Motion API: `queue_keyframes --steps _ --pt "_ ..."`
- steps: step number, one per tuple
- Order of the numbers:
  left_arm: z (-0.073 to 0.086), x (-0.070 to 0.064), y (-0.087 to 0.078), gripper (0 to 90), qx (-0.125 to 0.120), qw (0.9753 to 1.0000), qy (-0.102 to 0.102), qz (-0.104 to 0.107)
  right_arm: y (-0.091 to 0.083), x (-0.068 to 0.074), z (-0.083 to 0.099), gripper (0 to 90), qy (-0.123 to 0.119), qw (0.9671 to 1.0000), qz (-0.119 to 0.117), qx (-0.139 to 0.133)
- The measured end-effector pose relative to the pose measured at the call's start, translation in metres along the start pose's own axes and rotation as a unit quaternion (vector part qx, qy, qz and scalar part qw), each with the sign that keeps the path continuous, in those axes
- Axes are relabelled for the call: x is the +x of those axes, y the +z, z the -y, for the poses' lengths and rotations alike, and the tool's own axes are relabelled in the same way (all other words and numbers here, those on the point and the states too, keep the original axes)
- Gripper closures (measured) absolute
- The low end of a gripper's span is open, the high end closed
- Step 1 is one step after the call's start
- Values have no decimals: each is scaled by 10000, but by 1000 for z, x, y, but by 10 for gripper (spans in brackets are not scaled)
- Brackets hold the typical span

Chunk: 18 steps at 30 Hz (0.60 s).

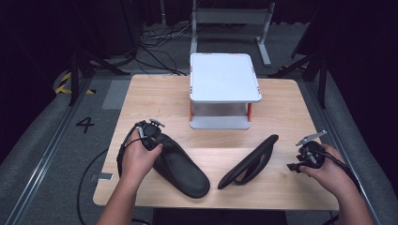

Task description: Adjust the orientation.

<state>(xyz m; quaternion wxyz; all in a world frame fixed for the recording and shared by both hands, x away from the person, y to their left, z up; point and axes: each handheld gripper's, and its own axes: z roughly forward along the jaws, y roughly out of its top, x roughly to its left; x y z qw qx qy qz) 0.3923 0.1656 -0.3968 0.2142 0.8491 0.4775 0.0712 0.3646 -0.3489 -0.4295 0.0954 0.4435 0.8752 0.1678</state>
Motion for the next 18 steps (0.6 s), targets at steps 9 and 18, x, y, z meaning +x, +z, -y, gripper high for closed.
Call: queue_keyframes --steps 9,18 --pt "9 3 8 243 227 9985 -483 120 3 1 -1 408 -70 10000 -23 27" --pt "-3 -7 13 478 -2 9994 -163 301 5 1 -1 407 -80 9999 -23 58"
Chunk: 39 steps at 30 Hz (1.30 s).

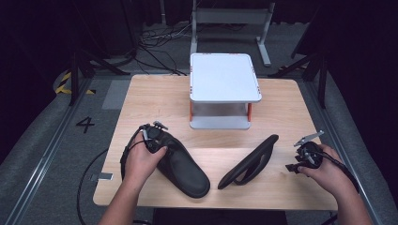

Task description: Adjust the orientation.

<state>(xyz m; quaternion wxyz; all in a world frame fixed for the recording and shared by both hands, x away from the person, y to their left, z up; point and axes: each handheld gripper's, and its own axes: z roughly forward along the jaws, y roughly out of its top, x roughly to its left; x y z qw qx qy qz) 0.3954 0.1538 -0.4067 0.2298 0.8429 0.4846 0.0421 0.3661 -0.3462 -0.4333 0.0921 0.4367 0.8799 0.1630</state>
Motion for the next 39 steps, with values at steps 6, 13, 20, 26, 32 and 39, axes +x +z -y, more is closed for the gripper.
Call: queue_keyframes --steps 6,13,20,26,32,39 --pt "-22 -25 14 519 -114 9973 693 200 2 1 2 406 37 10000 6 48" --pt "-33 -39 24 531 -292 9935 1045 339 2 -1 7 404 90 9999 16 74" --pt "-36 -49 31 595 -309 9912 1067 721 4 1 6 401 57 9999 11 111" --pt "-35 -55 31 508 -284 9928 1040 530 2 0 6 400 57 9999 17 103" --pt "-33 -58 24 323 -319 9940 1009 260 -1 0 6 400 56 10000 49 57" --pt "-22 -44 -6 287 -240 9937 1078 -212 -4 7 3 498 159 9997 -85 -164"
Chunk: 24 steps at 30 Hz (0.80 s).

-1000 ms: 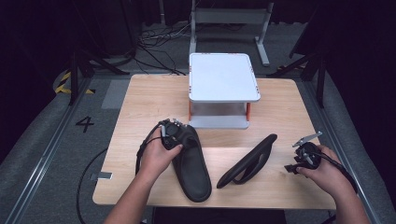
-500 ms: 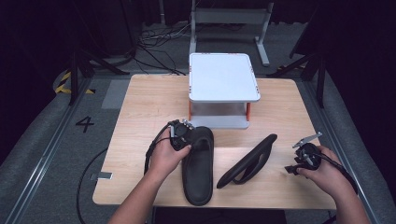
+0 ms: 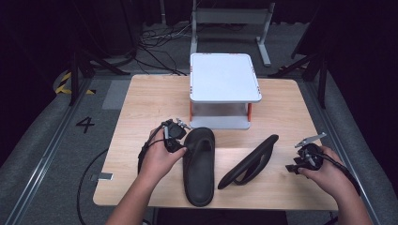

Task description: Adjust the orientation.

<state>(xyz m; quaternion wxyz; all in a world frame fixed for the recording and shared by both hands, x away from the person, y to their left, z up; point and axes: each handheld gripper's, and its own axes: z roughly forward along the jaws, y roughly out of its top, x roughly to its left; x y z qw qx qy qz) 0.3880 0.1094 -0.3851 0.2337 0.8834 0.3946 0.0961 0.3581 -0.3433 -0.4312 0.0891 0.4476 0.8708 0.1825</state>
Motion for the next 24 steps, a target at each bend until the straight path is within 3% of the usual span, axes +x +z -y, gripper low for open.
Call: queue_keyframes --steps 6,10,15,24 --pt "12 20 -16 276 86 9997 -99 -211 -7 10 -6 473 -310 9993 7 -195" --pt "21 32 -22 271 212 9991 -184 -312 -11 15 -7 460 -302 9993 40 -200" --pt "34 42 -23 268 413 9984 -229 -302 -21 24 -15 426 -625 9974 87 -342" --pt "55 54 -27 268 569 9964 -513 -354 -46 34 -31 399 -772 9948 -39 -659"
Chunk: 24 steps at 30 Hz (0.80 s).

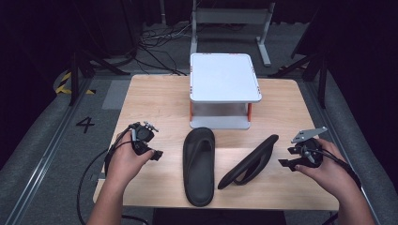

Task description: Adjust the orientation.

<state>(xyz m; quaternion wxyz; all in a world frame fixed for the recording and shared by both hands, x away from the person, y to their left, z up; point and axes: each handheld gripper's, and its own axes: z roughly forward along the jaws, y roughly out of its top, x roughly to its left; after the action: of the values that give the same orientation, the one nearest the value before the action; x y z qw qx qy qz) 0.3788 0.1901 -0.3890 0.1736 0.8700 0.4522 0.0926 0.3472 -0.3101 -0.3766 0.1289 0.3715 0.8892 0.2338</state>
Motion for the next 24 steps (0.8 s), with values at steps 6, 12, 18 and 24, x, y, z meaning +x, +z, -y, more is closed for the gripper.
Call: queue_keyframes --steps 6,12,18,24 --pt "7 0 0 268 55 10000 -72 -25 -5 11 -21 387 -462 9986 -133 -197" --pt "11 1 0 267 62 9999 -78 -65 1 32 -47 320 -1192 9922 -256 -275" --pt "16 1 2 267 111 9999 -111 -42 9 47 -56 252 -1821 9825 -347 -211" --pt "21 1 1 271 124 9998 -137 -102 21 55 -62 185 -2296 9727 -308 -163"
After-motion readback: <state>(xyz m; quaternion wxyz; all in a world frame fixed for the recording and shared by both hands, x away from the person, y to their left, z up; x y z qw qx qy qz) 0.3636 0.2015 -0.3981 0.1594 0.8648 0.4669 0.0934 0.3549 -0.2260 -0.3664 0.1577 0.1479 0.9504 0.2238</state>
